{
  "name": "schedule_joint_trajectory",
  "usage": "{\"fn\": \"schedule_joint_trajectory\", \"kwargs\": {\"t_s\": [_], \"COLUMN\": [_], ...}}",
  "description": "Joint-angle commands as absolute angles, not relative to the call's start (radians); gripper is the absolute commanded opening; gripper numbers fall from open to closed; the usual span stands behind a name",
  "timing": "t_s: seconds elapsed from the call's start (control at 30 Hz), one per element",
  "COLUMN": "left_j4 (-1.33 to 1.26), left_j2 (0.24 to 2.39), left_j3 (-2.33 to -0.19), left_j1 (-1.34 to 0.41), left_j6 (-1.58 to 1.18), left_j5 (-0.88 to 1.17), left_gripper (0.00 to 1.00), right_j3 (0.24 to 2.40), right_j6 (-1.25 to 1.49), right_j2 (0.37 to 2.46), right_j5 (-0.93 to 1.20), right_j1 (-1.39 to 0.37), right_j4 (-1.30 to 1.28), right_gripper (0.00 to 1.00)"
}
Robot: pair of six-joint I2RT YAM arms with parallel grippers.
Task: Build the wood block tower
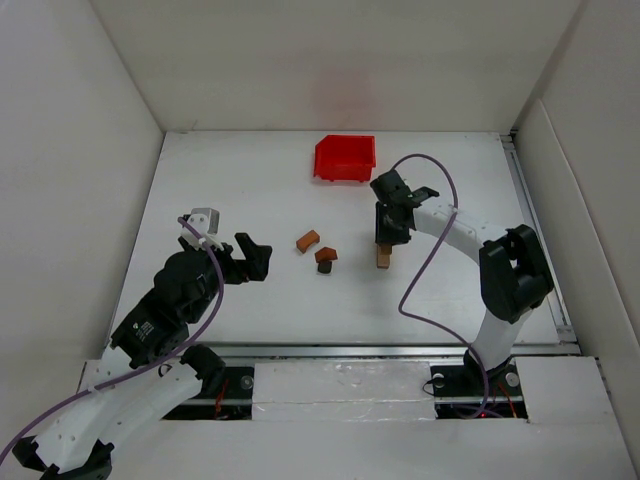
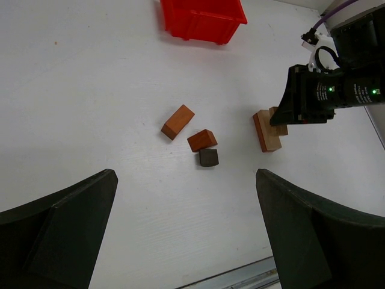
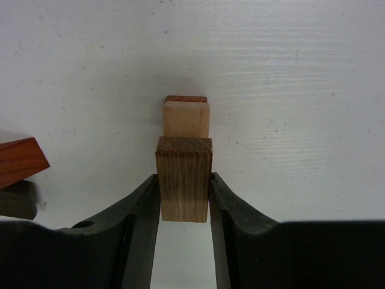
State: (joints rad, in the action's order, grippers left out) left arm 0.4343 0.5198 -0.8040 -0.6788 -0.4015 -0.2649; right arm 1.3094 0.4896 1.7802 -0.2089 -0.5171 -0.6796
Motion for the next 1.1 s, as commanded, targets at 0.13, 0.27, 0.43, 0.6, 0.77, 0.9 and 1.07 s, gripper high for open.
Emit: {"fn": "schedule_joint_trajectory", "kwargs": {"t_s": [0.13, 0.27, 0.43, 0.6, 0.77, 0.9, 1.07], "left_j4": [0.388, 0.388, 0.39, 0.388, 0.391, 0.388, 0.388], "left_j2": [0.526, 0.526, 0.528, 0.531, 0.531, 0.531, 0.532], "left_j3": [-0.798, -0.798, -0.799, -0.798, -0.798, -0.796, -0.796], "left_j1": [-0.683, -0.683, -0.683, -0.683, -0.683, -0.683, -0.683], "left_j6": [-0.402, -0.402, -0.402, -0.403, -0.402, -0.403, -0.403], "left_j5": [-0.262, -0.264, -0.264, -0.265, -0.265, -0.264, -0.262], "left_gripper": [0.99, 0.99, 0.99, 0.99, 0.99, 0.99, 0.99], "right_j3": [1.307, 1.304, 1.304, 1.298, 1.296, 1.298, 1.301], "right_j6": [0.488, 0.491, 0.492, 0.499, 0.499, 0.499, 0.5], "right_j2": [1.781, 1.779, 1.787, 1.79, 1.796, 1.795, 1.795], "right_j5": [-0.206, -0.206, -0.206, -0.216, -0.216, -0.216, -0.213], "right_j1": [-0.512, -0.521, -0.522, -0.531, -0.531, -0.531, -0.531], "right_j4": [-0.647, -0.643, -0.638, -0.634, -0.629, -0.627, -0.626], "right_gripper": [0.16, 0.19, 0.2, 0.22, 0.23, 0.24, 0.28]}}
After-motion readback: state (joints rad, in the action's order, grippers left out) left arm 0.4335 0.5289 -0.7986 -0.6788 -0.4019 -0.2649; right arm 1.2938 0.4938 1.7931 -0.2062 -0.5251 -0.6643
